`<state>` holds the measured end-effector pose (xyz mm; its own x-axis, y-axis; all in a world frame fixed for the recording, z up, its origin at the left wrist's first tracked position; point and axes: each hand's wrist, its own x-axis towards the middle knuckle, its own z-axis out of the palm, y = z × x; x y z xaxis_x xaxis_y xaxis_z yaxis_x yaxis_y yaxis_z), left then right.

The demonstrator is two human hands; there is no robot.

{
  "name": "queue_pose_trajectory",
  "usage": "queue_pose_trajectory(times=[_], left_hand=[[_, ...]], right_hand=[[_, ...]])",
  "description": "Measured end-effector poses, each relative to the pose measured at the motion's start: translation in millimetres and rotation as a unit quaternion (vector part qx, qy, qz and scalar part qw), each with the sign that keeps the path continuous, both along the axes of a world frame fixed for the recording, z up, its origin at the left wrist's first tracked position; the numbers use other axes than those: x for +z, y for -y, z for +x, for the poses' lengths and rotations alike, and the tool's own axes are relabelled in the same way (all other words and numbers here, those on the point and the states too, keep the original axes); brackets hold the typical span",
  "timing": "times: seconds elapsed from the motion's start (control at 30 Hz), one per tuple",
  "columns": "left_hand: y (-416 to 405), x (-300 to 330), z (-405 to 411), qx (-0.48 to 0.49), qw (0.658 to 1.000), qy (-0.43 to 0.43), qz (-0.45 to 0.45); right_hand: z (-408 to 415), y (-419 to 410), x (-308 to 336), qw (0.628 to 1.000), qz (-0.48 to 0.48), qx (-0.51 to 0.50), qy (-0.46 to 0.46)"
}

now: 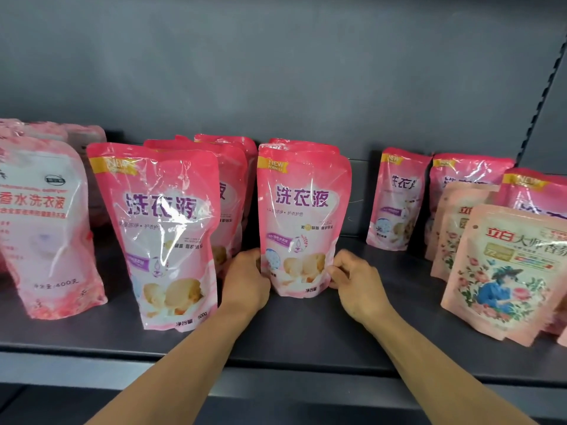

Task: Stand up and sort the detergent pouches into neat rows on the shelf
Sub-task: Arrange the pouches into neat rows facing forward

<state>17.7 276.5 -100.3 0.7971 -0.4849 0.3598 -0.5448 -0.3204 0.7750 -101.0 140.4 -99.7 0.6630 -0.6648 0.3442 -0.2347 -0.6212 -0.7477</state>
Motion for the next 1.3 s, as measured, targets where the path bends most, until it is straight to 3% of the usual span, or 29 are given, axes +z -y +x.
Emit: queue_pose_trajectory(times=[0.33, 0.5, 0.67, 0.77, 0.93, 1.17, 1.3], left_hand=[[-1.4, -3.0, -1.1, 0.018, 1.000, 0.000, 0.016], [-19.1, -2.2, -23.1, -0.022, 0.999, -0.023, 0.012], [-36.0, 2.1, -62.5, -0.046, 0.993, 0.108, 0.010], [-30.4, 10.3, -89.6, -0.098, 0.980, 0.172, 0.013], [0.8, 23.2, -138.9, -0.201, 0.963, 0.177, 0.025], [56.3, 35.7, -212.7, -0.292, 0.944, 0.151, 0.023], [96.0, 41.4, -238.0, -0.268, 0.953, 0.141, -0.013]], right_hand=[[-2.0, -2.6, -0.7, 1.000, 0.009, 0.006, 0.010], [-3.0, -5.2, 0.9, 1.000, 0.013, 0.007, 0.003], [-30.3, -16.7, 11.0, 0.999, 0.036, -0.010, 0.015], [-72.7, -25.5, 19.7, 0.998, -0.044, -0.032, 0.038], [-158.6, -27.5, 36.6, 0.979, -0.162, -0.113, 0.058], [-272.7, 22.2, 61.9, 0.919, -0.172, -0.308, 0.174], [-309.1, 67.5, 82.4, 0.916, -0.163, -0.329, 0.164]])
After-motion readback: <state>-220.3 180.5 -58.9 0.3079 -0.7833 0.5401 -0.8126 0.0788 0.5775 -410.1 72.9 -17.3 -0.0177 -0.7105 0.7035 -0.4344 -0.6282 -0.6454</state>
